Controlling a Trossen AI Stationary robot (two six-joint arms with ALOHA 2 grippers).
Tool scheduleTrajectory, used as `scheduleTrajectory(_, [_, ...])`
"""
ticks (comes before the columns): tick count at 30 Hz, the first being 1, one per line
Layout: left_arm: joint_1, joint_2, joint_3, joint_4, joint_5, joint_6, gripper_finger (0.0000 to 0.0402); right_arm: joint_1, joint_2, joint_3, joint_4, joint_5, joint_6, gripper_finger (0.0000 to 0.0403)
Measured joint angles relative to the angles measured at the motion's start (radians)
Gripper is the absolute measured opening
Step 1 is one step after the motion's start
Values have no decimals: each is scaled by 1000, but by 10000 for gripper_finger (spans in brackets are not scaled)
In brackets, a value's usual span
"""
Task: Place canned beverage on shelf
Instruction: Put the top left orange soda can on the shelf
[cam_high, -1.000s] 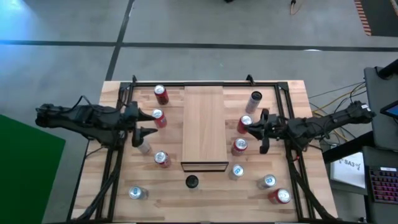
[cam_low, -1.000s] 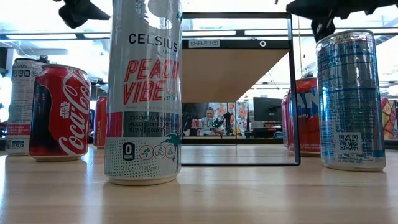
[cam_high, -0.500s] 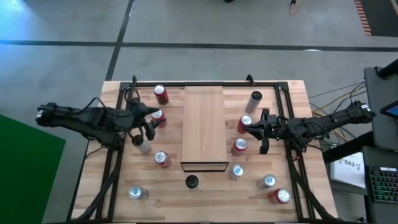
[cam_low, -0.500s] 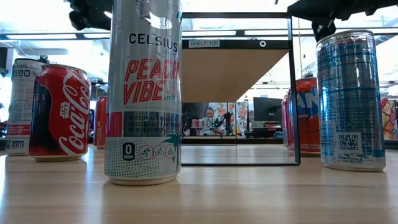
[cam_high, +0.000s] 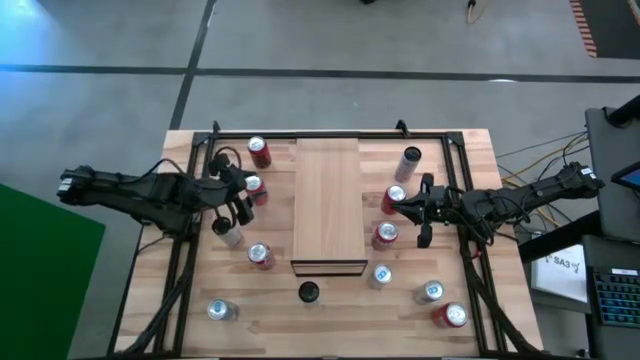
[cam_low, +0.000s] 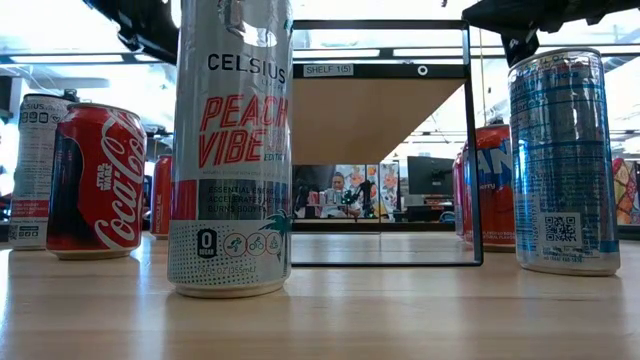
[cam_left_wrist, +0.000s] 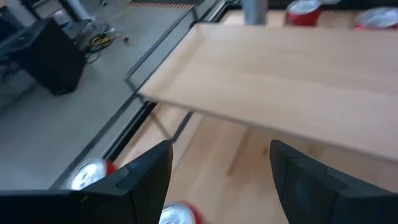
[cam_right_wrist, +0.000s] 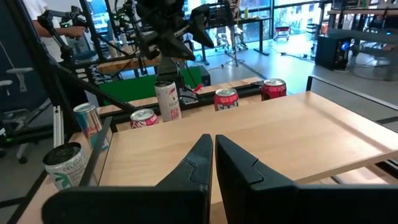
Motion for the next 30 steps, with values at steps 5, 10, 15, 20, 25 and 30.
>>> scheduleTrajectory(5, [60, 1, -8, -4, -2, -27, 241, 0, 0, 1, 0, 1, 22, 11])
scheduleTrajectory(10, [73, 14, -8, -10, -1, -53, 241, 0, 0, 3, 0, 0, 26, 11])
scheduleTrajectory(15, [73, 19, -8, -11, 0, -50, 241, 0, 0, 3, 0, 0, 25, 11])
scheduleTrajectory(20, [73, 20, -8, -20, -92, -41, 241, 0, 0, 3, 0, 0, 26, 11])
scheduleTrajectory(25, [73, 30, -8, -42, 41, -155, 241, 0, 0, 4, 0, 0, 25, 11])
scheduleTrajectory(30, [76, 41, -8, -42, 114, -243, 241, 0, 0, 4, 0, 0, 24, 11])
